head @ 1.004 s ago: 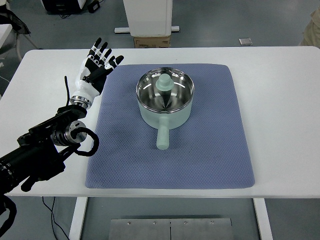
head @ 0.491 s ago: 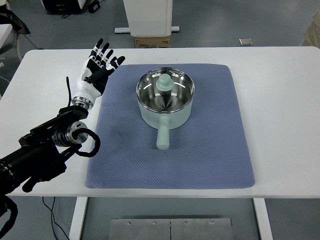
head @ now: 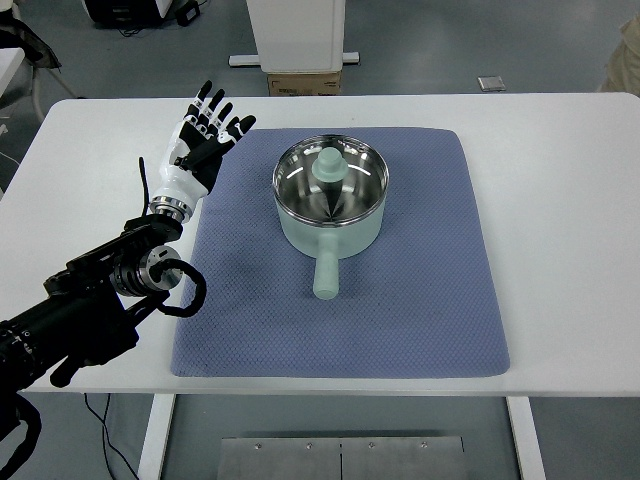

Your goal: Rotate green pot handle

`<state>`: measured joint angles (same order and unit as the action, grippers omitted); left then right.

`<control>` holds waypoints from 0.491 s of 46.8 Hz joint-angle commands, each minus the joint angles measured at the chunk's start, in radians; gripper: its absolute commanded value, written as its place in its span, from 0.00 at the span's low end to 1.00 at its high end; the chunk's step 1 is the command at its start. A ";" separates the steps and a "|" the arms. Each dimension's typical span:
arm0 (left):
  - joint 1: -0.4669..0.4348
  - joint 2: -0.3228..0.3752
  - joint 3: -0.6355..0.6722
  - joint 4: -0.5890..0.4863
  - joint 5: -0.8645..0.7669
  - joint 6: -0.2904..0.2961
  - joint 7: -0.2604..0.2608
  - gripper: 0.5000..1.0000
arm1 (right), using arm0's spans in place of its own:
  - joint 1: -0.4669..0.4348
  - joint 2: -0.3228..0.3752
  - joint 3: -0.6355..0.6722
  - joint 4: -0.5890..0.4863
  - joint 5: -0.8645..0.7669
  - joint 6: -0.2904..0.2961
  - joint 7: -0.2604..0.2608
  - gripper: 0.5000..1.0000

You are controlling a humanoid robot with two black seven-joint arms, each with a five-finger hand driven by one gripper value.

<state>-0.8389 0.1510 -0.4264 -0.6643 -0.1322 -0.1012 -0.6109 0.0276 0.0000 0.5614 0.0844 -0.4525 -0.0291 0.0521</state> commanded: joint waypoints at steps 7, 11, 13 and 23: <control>0.001 -0.001 0.002 0.000 -0.001 0.000 0.000 1.00 | 0.000 0.000 0.000 0.000 0.000 0.000 0.000 1.00; 0.001 -0.001 0.000 0.000 0.000 0.000 0.000 1.00 | 0.000 0.000 0.000 0.000 0.000 0.000 0.000 1.00; 0.001 -0.001 0.002 0.000 0.000 0.000 0.000 1.00 | 0.000 0.000 0.000 0.000 0.000 0.000 0.000 1.00; 0.001 -0.001 0.000 0.000 0.002 0.000 0.000 1.00 | 0.000 0.000 0.000 0.000 0.000 0.000 0.000 1.00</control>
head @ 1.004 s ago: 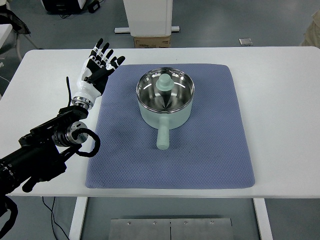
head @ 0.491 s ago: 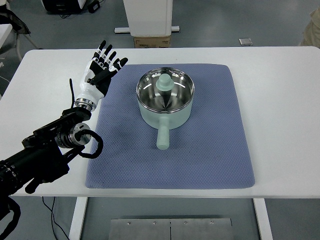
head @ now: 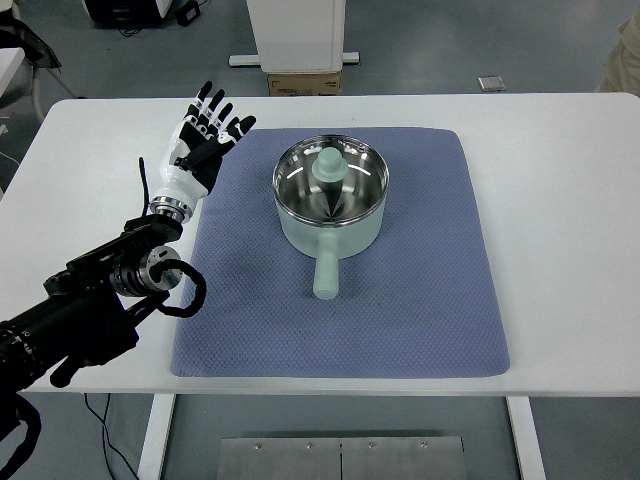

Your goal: Rotate green pot handle

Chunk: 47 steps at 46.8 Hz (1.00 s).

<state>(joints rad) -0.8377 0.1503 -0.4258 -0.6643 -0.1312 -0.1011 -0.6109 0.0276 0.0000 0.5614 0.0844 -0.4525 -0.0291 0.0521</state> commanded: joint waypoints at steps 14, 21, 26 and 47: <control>-0.001 0.003 -0.001 0.000 0.004 -0.009 0.000 1.00 | 0.000 0.000 0.000 0.000 0.000 0.000 0.000 1.00; -0.001 0.011 -0.002 -0.003 0.036 -0.014 0.000 1.00 | 0.000 0.000 0.000 0.000 0.000 0.000 0.000 1.00; -0.001 0.026 -0.017 -0.017 0.097 -0.022 0.000 1.00 | 0.000 0.000 0.000 0.000 0.000 0.000 0.000 1.00; -0.055 0.098 -0.048 -0.043 0.142 -0.060 0.000 1.00 | 0.000 0.000 0.000 0.000 0.000 0.000 0.000 1.00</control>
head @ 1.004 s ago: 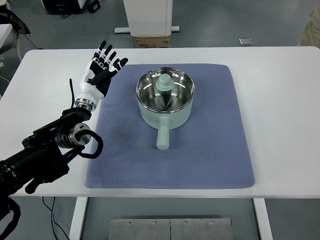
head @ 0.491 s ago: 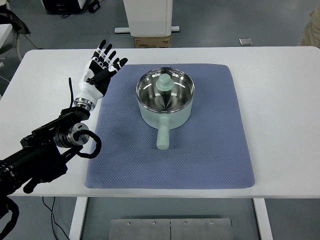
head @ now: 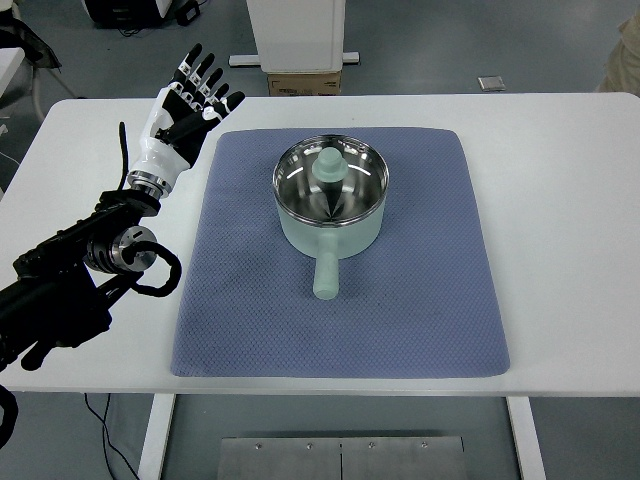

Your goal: Rotate green pot handle

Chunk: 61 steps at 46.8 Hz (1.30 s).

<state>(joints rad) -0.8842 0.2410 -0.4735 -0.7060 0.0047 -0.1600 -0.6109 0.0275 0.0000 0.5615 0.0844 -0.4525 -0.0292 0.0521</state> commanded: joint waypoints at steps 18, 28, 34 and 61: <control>-0.045 0.061 -0.002 -0.068 0.135 -0.035 0.000 1.00 | 0.000 0.000 0.000 0.000 0.000 0.000 0.000 1.00; -0.056 0.116 -0.002 -0.179 0.238 -0.035 0.000 1.00 | 0.000 0.000 0.000 0.000 0.000 0.000 0.000 1.00; -0.071 0.146 -0.002 -0.257 0.305 -0.035 0.000 1.00 | 0.000 0.000 0.000 0.000 0.000 0.000 0.000 1.00; -0.122 0.196 0.004 -0.457 0.538 -0.055 0.000 1.00 | 0.000 0.000 0.000 0.000 0.000 0.000 0.000 1.00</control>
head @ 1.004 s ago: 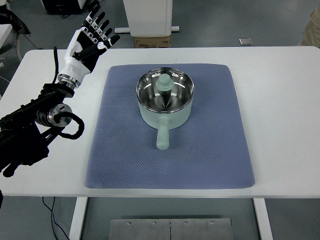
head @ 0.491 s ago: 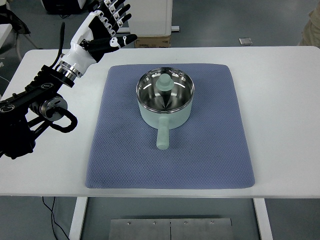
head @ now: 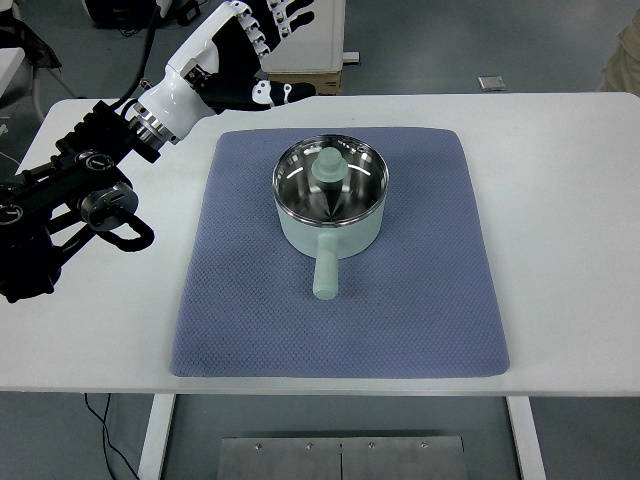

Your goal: Rotate green pot handle

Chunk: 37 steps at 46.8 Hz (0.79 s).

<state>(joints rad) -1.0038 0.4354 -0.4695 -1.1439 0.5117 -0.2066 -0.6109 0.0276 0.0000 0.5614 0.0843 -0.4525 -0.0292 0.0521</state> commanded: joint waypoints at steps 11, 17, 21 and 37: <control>-0.024 0.012 0.006 -0.072 0.099 -0.020 0.000 1.00 | 0.000 0.000 0.000 0.000 0.000 0.000 0.000 1.00; -0.038 0.014 0.008 -0.102 0.125 -0.028 0.000 1.00 | 0.000 0.000 0.000 0.000 0.000 0.000 0.000 1.00; -0.045 0.014 0.017 -0.115 0.148 -0.045 0.000 1.00 | 0.000 0.000 0.000 0.000 0.000 0.000 0.000 1.00; -0.078 0.016 0.054 -0.135 0.258 -0.097 0.000 1.00 | 0.000 0.000 0.000 0.000 0.000 0.000 0.000 1.00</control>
<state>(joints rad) -1.0773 0.4511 -0.4164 -1.2762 0.7426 -0.2910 -0.6109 0.0276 0.0000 0.5614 0.0844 -0.4525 -0.0292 0.0521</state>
